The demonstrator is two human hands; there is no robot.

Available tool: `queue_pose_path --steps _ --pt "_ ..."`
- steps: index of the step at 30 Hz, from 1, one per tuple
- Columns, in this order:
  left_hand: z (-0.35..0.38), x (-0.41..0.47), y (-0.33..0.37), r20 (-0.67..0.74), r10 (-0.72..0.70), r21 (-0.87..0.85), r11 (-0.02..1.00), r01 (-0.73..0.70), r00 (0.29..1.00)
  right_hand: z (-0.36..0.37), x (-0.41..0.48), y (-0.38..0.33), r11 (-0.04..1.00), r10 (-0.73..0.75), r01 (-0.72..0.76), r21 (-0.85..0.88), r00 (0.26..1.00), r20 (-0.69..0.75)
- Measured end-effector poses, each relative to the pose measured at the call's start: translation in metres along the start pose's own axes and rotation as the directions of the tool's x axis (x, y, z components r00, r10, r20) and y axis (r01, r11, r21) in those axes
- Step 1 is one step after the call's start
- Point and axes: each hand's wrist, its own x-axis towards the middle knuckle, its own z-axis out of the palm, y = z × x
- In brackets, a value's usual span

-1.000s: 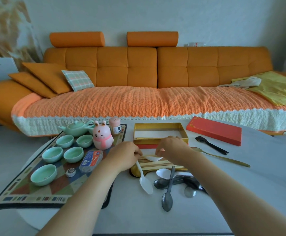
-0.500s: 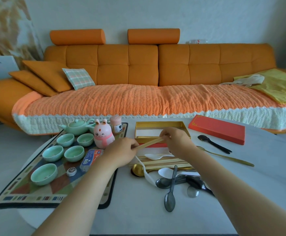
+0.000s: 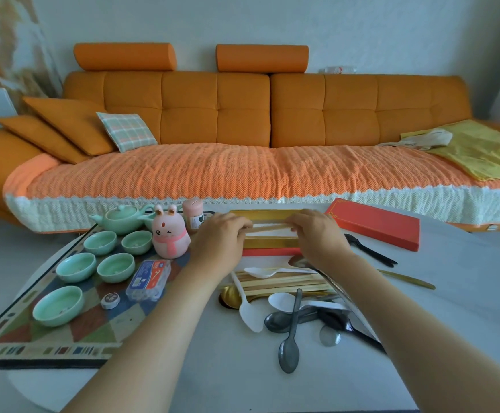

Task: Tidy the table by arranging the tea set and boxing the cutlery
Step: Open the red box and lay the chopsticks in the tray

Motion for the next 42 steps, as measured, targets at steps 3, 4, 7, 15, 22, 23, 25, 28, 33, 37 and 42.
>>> queue_pose_path --steps 3,4,7,15,22,23,25,28,33,37,42 --pt "0.003 0.006 -0.001 0.058 -0.006 0.064 0.998 0.002 0.998 0.003 0.003 0.015 0.993 0.119 -0.118 0.021 0.992 -0.042" --pt "0.004 0.006 -0.001 0.097 0.006 0.078 0.997 -0.013 0.995 0.004 0.004 0.018 0.99 0.138 -0.137 0.018 0.99 -0.02" --pt "0.01 0.004 0.002 0.206 0.036 0.093 0.994 -0.056 0.978 0.006 0.002 0.018 0.987 0.155 -0.161 0.023 0.974 0.164" --pt "0.015 0.002 0.007 0.312 0.004 0.162 0.985 -0.057 0.95 0.003 0.008 0.009 0.988 0.138 -0.154 0.031 0.947 0.291" --pt "0.013 0.004 0.004 0.252 0.067 0.095 0.991 -0.094 0.965 0.005 0.001 0.01 1.0 -0.016 0.019 -0.009 0.971 0.24" --pt "0.012 0.005 0.005 0.211 0.088 0.086 0.99 -0.108 0.974 0.005 0.0 0.01 0.999 -0.036 0.042 -0.026 0.981 0.189" --pt "0.009 0.004 0.009 0.13 0.142 0.087 0.984 -0.154 0.981 0.002 0.0 0.006 0.996 -0.073 0.078 -0.04 0.991 0.114" --pt "0.003 -0.001 0.016 0.126 0.152 0.042 0.986 -0.158 0.98 -0.009 -0.003 -0.006 0.987 -0.151 0.155 -0.04 0.984 0.094" --pt "0.006 -0.017 0.014 0.345 0.056 0.045 0.996 -0.076 0.937 -0.009 -0.014 -0.017 0.99 -0.062 0.111 -0.085 0.893 0.445" --pt "0.001 -0.023 0.01 0.409 -0.06 0.1 0.995 0.021 0.911 0.0 -0.019 -0.016 0.975 -0.022 0.124 -0.183 0.877 0.48" --pt "-0.006 -0.026 0.011 0.49 -0.085 0.101 0.994 0.04 0.868 0.006 -0.017 -0.022 0.97 0.008 0.103 -0.222 0.893 0.45"
